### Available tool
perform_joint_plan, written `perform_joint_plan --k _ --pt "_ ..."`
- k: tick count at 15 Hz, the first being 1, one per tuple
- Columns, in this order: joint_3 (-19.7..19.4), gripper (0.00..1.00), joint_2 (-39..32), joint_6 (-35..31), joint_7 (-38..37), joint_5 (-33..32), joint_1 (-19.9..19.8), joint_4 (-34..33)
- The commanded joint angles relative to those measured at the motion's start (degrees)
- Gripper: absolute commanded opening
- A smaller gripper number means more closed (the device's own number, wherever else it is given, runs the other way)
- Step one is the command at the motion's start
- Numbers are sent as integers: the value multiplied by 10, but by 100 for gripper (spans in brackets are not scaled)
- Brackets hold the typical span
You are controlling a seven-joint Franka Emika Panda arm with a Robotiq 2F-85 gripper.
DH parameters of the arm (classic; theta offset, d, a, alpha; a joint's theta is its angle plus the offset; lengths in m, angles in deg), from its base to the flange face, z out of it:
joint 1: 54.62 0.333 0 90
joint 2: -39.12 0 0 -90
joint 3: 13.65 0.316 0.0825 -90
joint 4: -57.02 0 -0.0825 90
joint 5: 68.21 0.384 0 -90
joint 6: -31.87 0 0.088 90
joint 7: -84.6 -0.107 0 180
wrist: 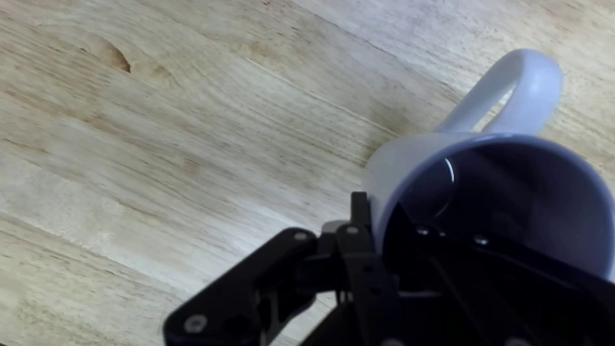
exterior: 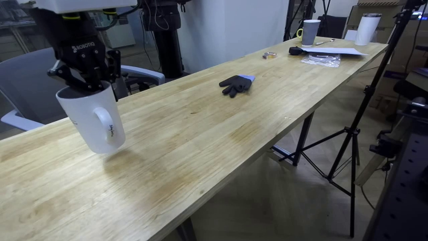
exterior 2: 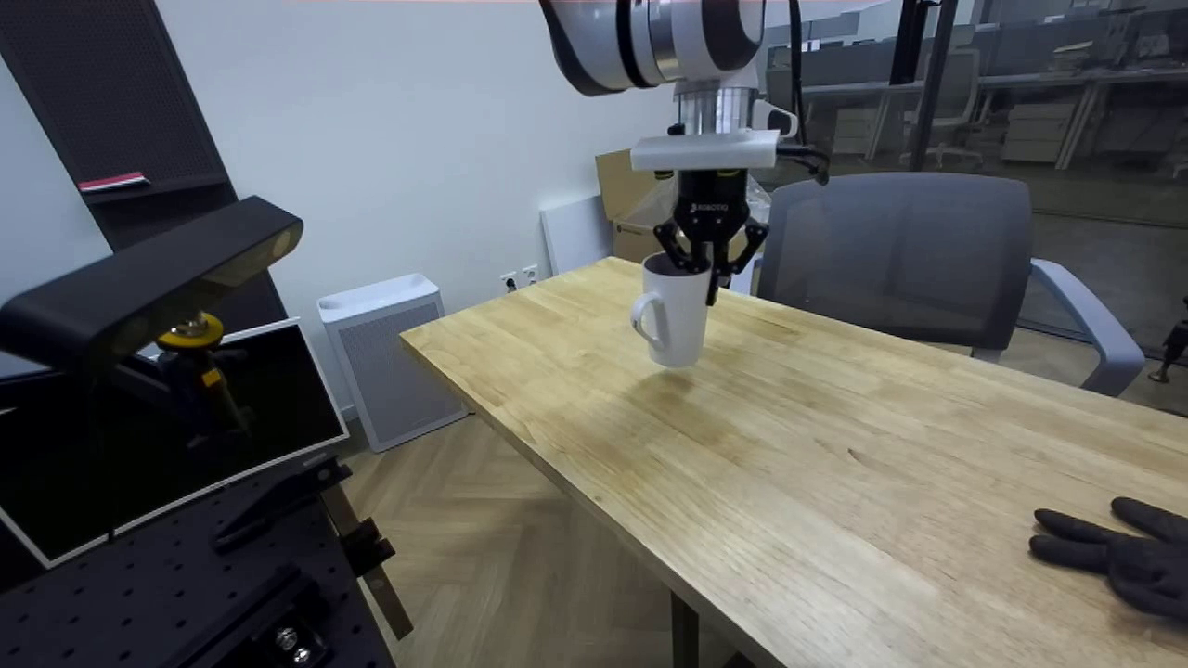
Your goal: Pick the cup and move it to the right on the table
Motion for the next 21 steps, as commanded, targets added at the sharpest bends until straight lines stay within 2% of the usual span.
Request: perform_joint_plan --k 1,10,16,21 --pt "-16 3 33 17 -13 -18 -6 29" --pt "-58 3 76 -13 -7 -48 -56 117" --pt "-81 3 104 -95 0 -76 -87 180" --pt "-92 3 104 -130 14 -68 -118 186"
